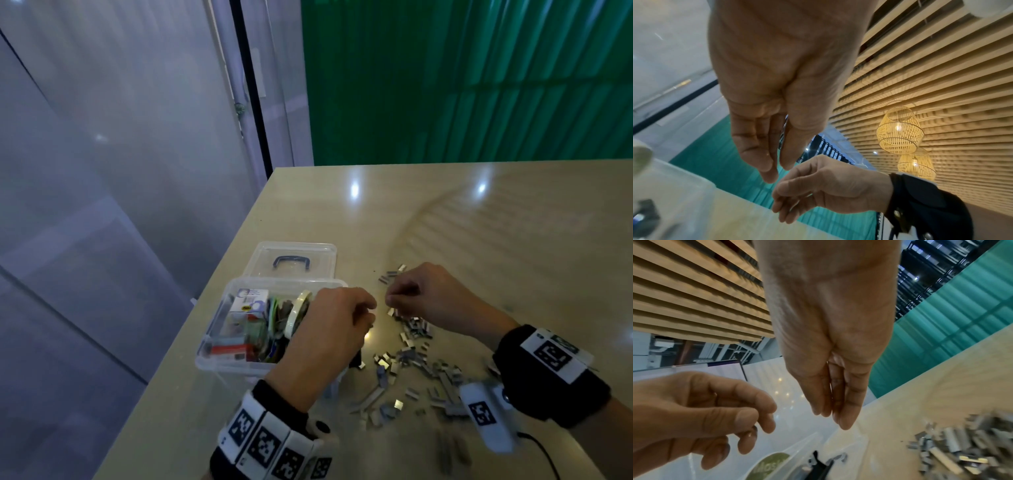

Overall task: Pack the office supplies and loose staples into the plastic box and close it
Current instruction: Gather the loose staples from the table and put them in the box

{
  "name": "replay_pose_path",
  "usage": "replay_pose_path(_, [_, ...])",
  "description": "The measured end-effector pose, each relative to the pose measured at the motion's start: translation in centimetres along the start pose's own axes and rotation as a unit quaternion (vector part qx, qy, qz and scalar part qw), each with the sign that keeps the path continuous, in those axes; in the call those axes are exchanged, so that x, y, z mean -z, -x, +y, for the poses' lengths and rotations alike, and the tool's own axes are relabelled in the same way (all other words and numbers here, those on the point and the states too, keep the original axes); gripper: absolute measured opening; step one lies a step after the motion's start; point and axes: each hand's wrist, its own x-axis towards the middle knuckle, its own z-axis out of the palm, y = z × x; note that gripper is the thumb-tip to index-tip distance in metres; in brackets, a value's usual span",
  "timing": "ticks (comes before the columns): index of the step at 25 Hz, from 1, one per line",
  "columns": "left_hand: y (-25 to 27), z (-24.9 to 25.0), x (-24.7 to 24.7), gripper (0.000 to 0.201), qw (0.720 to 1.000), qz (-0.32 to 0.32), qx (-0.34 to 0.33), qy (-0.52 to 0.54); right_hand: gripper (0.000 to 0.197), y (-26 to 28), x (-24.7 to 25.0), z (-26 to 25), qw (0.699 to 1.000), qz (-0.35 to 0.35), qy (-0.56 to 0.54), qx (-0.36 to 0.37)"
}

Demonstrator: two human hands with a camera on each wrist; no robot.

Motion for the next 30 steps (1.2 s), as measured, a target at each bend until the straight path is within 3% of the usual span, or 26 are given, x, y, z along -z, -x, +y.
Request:
replay_pose_path(5, [-3.1,2.9,-5.9,0.025,0.997,-0.068,-0.007,-0.026,0.018,1.8,1.6,5.0,1.000,-0.005,0.016,-0.013])
replay_pose_path(10, [-5.9,3.1,-12.3,0.025,0.987,-0.126,0.018,-0.101,0.024,2.5,3.2,10.6,0.994,0.010,-0.005,-0.110])
replay_pose_path(13, [-8.1,2.4,-15.3,0.037,0.986,-0.126,0.071,-0.088,0.023,1.7,3.1,13.6,0.985,0.029,-0.010,-0.169])
replay_pose_path(15, [-9.5,1.3,-16.6,0.047,0.985,-0.107,0.115,-0.066,0.007,0.8,2.6,15.1,0.979,0.037,-0.008,-0.201])
replay_pose_path(19, [-11.4,-1.2,-17.9,0.074,0.981,-0.100,0.160,-0.051,0.072,-1.1,2.4,16.8,0.973,0.003,0.036,-0.227])
replay_pose_path(23, [-12.4,-3.3,-18.5,0.078,0.975,-0.128,0.162,-0.084,0.101,-2.7,1.8,18.0,0.969,-0.067,0.103,-0.216])
replay_pose_path(26, [-13.2,-3.4,-18.4,0.076,0.974,-0.133,0.146,-0.110,0.107,-3.5,1.6,17.9,0.962,-0.105,0.142,-0.206])
replay_pose_path(30, [-13.9,-3.2,-18.3,0.052,0.968,-0.142,0.137,-0.155,0.087,-3.2,2.0,16.3,0.951,-0.163,0.193,-0.176])
